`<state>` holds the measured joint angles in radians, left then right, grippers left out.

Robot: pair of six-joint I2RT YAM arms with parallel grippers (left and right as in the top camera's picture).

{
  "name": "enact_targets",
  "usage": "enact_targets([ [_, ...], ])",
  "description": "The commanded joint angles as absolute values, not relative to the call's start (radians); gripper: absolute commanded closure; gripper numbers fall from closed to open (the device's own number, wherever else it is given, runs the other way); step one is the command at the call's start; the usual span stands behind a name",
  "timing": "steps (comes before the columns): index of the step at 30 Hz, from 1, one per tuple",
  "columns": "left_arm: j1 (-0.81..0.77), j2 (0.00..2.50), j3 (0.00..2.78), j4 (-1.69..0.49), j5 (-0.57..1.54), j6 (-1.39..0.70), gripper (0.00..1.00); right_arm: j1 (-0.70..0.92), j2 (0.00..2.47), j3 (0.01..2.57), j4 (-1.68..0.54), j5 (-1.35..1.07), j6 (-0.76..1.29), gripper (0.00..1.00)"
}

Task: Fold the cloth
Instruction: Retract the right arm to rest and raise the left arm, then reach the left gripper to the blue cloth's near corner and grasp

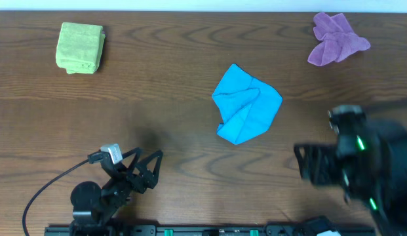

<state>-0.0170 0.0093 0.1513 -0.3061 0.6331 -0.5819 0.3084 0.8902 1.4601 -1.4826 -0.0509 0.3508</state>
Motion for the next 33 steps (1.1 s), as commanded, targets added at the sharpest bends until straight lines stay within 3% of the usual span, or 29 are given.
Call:
enact_targets([
  [1, -0.023, 0.004, 0.148, -0.207, 0.809, -0.658, 0.05, 0.324, 0.811, 1.431, -1.525, -0.115, 0.339, 0.33],
  [9, -0.123, 0.046, 0.148, 0.036, 0.843, -0.729, 0.04, 0.324, 0.672, 1.413, -1.546, -0.192, 0.34, 0.33],
  [16, -0.307, 0.215, 0.149, 0.124, 0.597, -0.62, 0.04, 0.324, 0.672, 1.411, -1.542, -0.194, 0.34, 0.32],
  [21, -0.44, 0.477, 0.179, 0.239, 0.482, -0.54, 0.04, 0.324, 0.672, 1.411, -1.533, -0.191, 0.34, 0.32],
  [33, -0.59, 1.198, 0.62, 0.185, 0.351, -0.249, 0.04, 0.324, 0.672, 1.411, -1.515, -0.176, 0.34, 0.34],
])
